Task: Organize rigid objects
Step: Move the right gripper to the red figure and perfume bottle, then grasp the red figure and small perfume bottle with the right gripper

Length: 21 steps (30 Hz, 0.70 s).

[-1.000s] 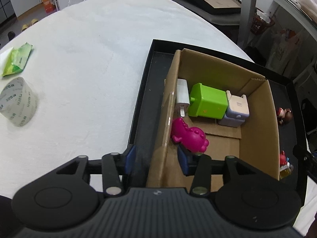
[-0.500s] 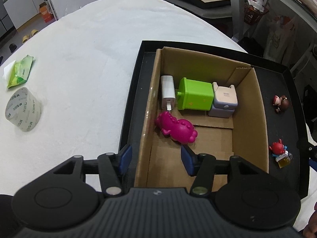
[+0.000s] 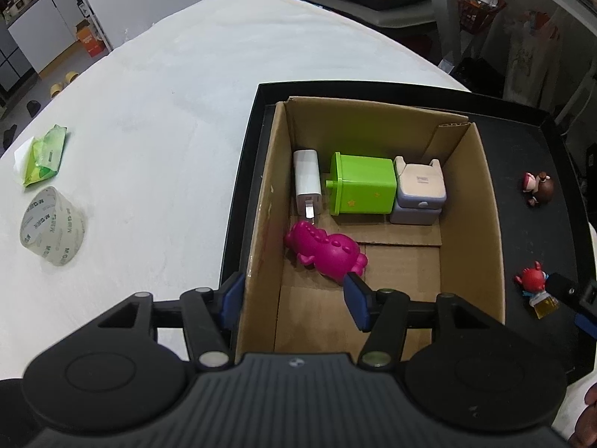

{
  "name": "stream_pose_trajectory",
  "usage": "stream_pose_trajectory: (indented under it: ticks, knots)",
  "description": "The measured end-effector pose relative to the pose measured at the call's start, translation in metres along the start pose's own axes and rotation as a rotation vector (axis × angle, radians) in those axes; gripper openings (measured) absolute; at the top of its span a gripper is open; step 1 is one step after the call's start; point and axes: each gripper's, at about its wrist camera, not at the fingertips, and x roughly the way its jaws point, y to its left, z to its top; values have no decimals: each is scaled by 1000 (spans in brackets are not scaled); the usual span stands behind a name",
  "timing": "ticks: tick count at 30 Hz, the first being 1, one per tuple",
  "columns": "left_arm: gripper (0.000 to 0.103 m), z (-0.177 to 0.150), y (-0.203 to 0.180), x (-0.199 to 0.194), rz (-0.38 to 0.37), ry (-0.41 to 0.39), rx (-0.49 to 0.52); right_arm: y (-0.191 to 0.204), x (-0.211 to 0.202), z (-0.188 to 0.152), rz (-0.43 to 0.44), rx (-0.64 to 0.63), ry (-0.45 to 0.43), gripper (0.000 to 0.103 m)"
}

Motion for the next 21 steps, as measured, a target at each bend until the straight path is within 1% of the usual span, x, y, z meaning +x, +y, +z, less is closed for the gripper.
stream_pose_trajectory:
  ticks: [8, 11, 13, 14, 15, 16, 17, 18, 19, 21]
  knots:
    - [60, 2, -5, 1, 26, 5, -8, -1, 21, -1, 12, -7, 71, 92]
    - [60, 2, -6, 1, 32, 5, -7, -1, 29, -1, 31, 2, 91, 90]
    - [60, 2, -7, 0, 34, 4, -9, 1, 37, -2, 35, -12, 114, 84]
    - [60, 2, -7, 0, 36, 3, -10, 3, 37, -3, 30, -27, 105, 79]
    - [60, 2, -7, -1, 36, 2, -12, 6, 36, -4, 27, -54, 84, 58]
    - [60, 2, -7, -2, 36, 0, -13, 10, 36, -4, 20, -88, 73, 46]
    - [60, 2, -7, -3, 36, -2, -13, 13, 36, -5, 23, -111, 68, 36]
    - [60, 1, -7, -3, 36, -4, -10, 12, 37, -5, 43, -108, 74, 34]
    - [60, 1, -7, -4, 36, -5, -7, 12, 37, -5, 72, -100, 84, 33]
    - [60, -1, -7, -5, 35, -4, -3, 11, 35, -5, 89, -96, 88, 33]
